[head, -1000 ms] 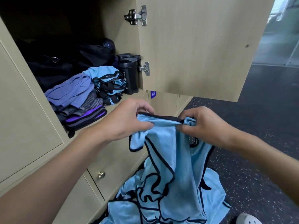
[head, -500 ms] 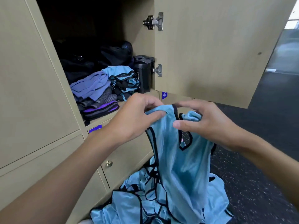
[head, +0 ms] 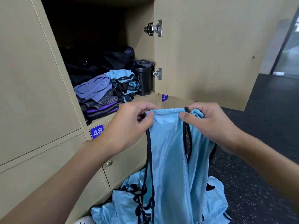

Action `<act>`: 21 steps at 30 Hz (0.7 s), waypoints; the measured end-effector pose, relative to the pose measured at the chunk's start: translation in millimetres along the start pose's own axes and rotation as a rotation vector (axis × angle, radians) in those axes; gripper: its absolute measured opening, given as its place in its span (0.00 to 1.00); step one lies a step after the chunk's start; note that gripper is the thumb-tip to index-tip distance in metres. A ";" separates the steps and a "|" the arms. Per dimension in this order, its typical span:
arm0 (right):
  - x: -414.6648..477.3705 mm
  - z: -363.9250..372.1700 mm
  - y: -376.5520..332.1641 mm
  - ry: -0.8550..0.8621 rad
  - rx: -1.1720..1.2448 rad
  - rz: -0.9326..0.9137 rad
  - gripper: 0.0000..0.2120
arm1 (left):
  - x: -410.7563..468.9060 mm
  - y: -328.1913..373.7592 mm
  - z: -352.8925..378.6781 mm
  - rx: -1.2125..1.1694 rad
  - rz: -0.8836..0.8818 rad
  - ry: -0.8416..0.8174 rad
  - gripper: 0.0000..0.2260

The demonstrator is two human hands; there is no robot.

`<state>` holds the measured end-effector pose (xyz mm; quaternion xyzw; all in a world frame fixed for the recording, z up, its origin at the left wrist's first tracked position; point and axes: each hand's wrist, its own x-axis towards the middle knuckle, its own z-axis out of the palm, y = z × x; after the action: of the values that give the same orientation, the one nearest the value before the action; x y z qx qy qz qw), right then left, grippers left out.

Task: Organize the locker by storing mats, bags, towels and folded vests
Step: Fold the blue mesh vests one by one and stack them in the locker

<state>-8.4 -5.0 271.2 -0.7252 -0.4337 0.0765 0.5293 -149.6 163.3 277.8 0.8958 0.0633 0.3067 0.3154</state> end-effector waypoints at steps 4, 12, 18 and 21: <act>2.6 -3.9 -0.1 0.017 -0.025 0.034 0.19 | 4.9 3.8 8.0 -0.145 -0.054 -0.048 0.11; 4.9 -14.4 -1.1 0.050 -0.034 0.013 0.22 | 12.3 3.3 12.8 -0.217 -0.139 -0.070 0.10; 4.9 -14.4 -6.6 0.042 -0.029 0.051 0.28 | 10.2 3.3 8.0 -0.089 -0.091 -0.122 0.08; 6.0 -11.9 -4.2 0.040 -0.026 0.081 0.27 | 10.1 0.6 13.1 -0.097 -0.055 -0.086 0.10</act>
<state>-0.3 -8.8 281.8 -0.7502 -0.3943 0.0776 0.5251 -133.8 159.0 275.3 0.8898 0.0592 0.2619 0.3691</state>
